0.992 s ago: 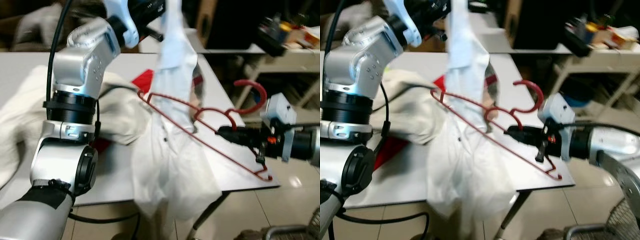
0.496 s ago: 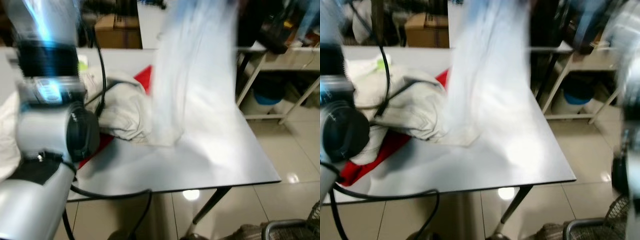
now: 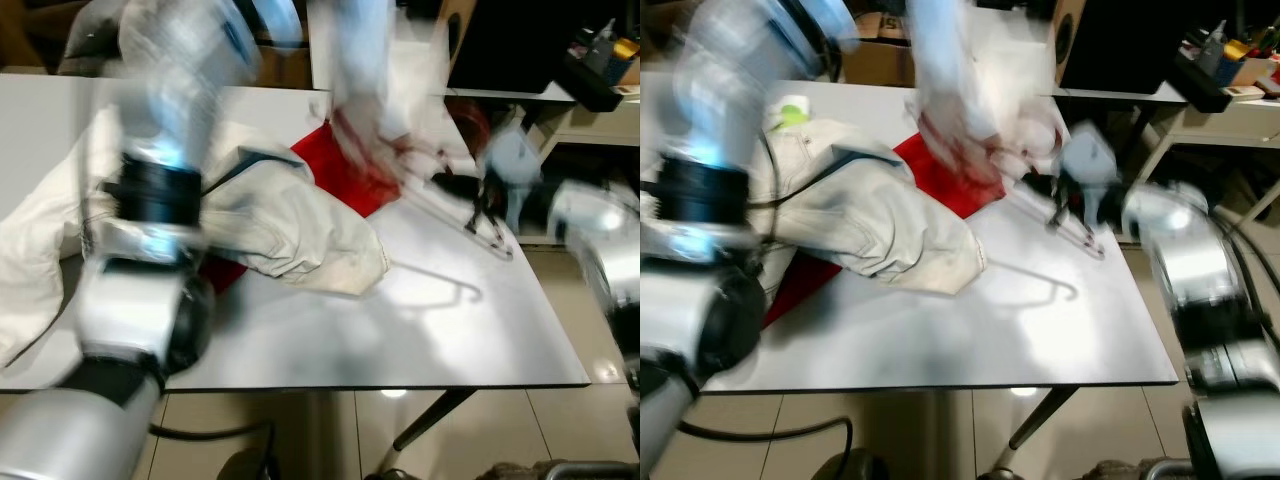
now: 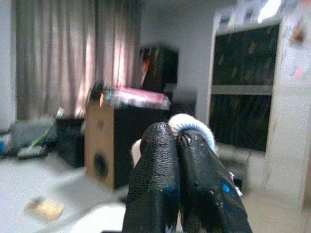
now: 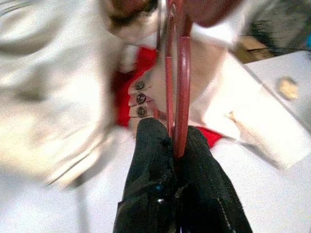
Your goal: Hang hanger
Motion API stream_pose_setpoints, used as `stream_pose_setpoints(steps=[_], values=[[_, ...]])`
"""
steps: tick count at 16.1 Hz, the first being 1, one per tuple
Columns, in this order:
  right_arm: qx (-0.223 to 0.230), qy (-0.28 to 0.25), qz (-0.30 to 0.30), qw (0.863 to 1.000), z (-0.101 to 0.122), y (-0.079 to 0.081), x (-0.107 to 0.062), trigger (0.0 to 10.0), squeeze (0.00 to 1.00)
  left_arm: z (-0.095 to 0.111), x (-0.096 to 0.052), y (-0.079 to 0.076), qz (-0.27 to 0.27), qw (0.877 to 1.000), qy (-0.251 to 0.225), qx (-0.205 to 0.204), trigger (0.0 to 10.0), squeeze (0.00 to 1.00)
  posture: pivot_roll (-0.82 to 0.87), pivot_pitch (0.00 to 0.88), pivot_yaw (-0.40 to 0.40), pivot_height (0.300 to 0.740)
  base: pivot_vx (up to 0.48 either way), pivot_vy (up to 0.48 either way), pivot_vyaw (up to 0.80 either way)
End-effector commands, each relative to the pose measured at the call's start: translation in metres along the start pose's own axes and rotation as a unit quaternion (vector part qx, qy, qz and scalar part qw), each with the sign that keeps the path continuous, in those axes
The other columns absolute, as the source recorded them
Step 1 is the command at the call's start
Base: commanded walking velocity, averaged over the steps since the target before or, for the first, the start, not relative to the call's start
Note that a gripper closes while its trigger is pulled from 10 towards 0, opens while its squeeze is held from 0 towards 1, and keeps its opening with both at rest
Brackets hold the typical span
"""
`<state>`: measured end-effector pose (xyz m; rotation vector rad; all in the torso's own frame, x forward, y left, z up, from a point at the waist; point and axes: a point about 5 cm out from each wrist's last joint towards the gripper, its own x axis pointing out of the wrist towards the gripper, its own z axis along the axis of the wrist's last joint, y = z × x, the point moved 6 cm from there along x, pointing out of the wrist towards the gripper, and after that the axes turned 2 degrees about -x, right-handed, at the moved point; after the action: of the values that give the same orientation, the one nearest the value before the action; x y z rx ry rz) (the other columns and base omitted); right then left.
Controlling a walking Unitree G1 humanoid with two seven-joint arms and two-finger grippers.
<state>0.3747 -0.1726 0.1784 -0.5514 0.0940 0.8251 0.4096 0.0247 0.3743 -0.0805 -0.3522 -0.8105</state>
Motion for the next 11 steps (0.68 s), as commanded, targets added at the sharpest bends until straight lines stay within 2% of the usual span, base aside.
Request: stream_pose_setpoints(steps=[1, 2, 3, 5, 6, 7, 8, 11], values=[[-0.009, -0.005, 0.015, 1.000, 0.005, 0.006, -0.007, 10.0, 0.00, -0.021, 0.006, -0.011, -0.007, 0.999, 0.030, 0.027, 10.0, 0.00, -0.04, 0.000, -0.005, 0.740, 0.000, 0.000, 0.00], [0.012, 0.011, 0.033, 0.999, -0.008, 0.025, -0.023, 10.0, 0.00, -0.071, 0.008, -0.014, 0.015, 0.995, 0.087, 0.049, 10.0, 0.00, -0.06, 0.000, 0.016, 0.740, 0.000, 0.000, 0.00], [0.022, 0.016, 0.030, 0.999, -0.009, 0.026, -0.032, 10.0, 0.00, -0.074, 0.010, -0.010, 0.028, 0.995, 0.086, 0.052, 10.0, 0.00, -0.06, 0.000, 0.016, 0.740, 0.000, 0.000, 0.00], [0.025, 0.019, 0.028, 0.999, -0.006, 0.027, -0.043, 10.0, 0.00, -0.066, 0.016, 0.000, 0.056, 0.994, 0.073, 0.051, 10.0, 0.00, -0.07, 0.000, 0.035, 0.740, 0.000, 0.000, 0.00], [0.027, 0.022, 0.034, 0.999, -0.004, 0.031, -0.050, 10.0, 0.00, -0.055, 0.020, 0.011, 0.085, 0.993, 0.060, 0.058, 10.0, 0.00, -0.07, 0.000, 0.039, 0.740, 0.000, 0.000, 0.00], [0.031, 0.033, 0.044, 0.998, -0.004, 0.037, -0.059, 10.0, 0.00, -0.034, 0.023, 0.029, 0.139, 0.988, 0.029, 0.061, 10.0, 0.00, -0.07, 0.000, 0.042, 0.740, 0.000, 0.000, 0.00], [0.031, 0.034, 0.045, 0.998, -0.003, 0.038, -0.062, 10.0, 0.00, -0.028, 0.023, 0.035, 0.154, 0.986, 0.020, 0.055, 10.0, 0.00, -0.07, 0.000, 0.042, 0.740, 0.000, 0.000, 0.00], [0.032, 0.036, 0.029, 0.998, 0.006, 0.036, -0.080, 10.0, 0.00, -0.026, 0.016, 0.056, 0.197, 0.976, 0.029, 0.086, 10.0, 0.00, -0.07, 0.000, 0.043, 0.740, 0.000, 0.000, 0.00]])
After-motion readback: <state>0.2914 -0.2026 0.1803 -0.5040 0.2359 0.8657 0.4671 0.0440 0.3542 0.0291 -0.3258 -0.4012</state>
